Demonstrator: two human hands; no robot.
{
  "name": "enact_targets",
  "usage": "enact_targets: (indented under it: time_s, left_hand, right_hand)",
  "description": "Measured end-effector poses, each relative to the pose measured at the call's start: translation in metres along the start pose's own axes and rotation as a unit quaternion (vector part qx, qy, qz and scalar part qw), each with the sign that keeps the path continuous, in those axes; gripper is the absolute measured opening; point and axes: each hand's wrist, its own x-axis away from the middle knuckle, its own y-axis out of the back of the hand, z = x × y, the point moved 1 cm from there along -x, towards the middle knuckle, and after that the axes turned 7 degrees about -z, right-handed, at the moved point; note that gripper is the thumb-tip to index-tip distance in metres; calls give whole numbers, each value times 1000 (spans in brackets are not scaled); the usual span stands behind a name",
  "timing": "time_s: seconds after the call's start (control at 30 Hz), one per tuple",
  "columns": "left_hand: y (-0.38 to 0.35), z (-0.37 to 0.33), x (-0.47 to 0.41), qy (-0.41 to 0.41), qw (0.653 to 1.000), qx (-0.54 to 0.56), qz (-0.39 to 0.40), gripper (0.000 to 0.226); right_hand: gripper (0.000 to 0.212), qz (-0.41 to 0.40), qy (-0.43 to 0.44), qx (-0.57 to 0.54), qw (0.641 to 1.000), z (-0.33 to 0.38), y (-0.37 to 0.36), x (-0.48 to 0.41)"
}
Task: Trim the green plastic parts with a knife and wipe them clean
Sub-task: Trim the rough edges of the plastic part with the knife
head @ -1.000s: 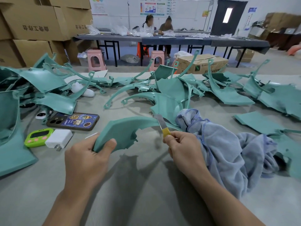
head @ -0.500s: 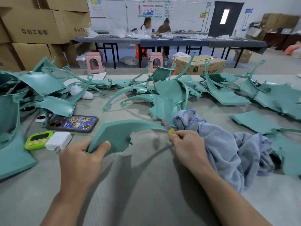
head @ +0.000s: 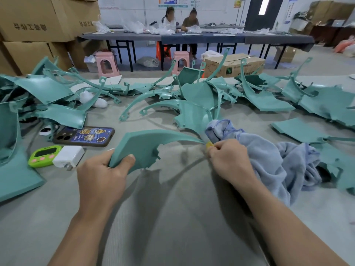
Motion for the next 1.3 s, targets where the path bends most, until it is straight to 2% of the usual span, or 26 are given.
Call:
enact_targets:
  time_s: [0.1,0.23,0.3,0.4,0.47,0.5,0.57,0.63,0.7,0.77,0.83,0.9,1.0,1.07,1.13,1.2,1.3]
  left_hand:
    - [-1,1,-2,15,1000,4,4,37]
    - [-2,1,-3,10,1000,-1,3,41]
    - [-2,1,-3,13,1000,3,-1,39]
    - [-1,-1,-2,9,1000,4,1,37]
    - [-2,-2,-2,9,1000,6,1,38]
    - [-2,-2,-2,13,1000,6,0,39]
    - [-3,-1,-2,20,1000,1,-4,41]
    - [-3,1,-3,22,1000,-5,-7,41]
    - [-3,2,-3,25,1000,-10,-10,39]
    - [-3,1,-2,28,999,-10,-12,37]
    - [-3,0,-2,32,999,-6,-7,32]
    - [-2,1,-3,42,999,-4,-8,31]
    - [-2,1,-5,55,998,-1,-14,25]
    - [-3,1,-4,57,998,-9,-14,28]
    - [-3,1,-2,56,998,-16,-16,37]
    - [-4,1,-1,55,998,-10,-17,38]
    - [-3,-1,-2,62,998,11,-15,22]
  right_hand:
    - [43,-20,6,42,999,-11,13,-4]
    - [30,7,23,-114,993,5,1,0]
    - [27,25,7,-138,990,9,-5,1]
    - [36,8,-5,7,1000,-3,-5,-5]
    - [36,-14,-20,117,993,-13,1,-9]
    - [34,-25,-19,135,990,-14,4,-10]
    - [30,-45,16,99,994,-6,5,-7]
    - [38,-42,53,14,998,7,0,1]
    - [40,-21,46,-25,998,12,-4,5]
    - [38,-4,31,31,999,5,-2,0]
    - [30,8,18,148,989,-7,6,-6]
    - [24,-5,14,203,979,-15,14,-7]
    - [38,-62,64,106,990,-8,14,-1]
    - [46,-56,82,31,995,-2,9,3]
    - [44,-34,75,65,994,-2,7,4]
    - [32,-16,68,180,981,-12,11,-1]
    - [23,-16,6,201,979,-24,19,-6]
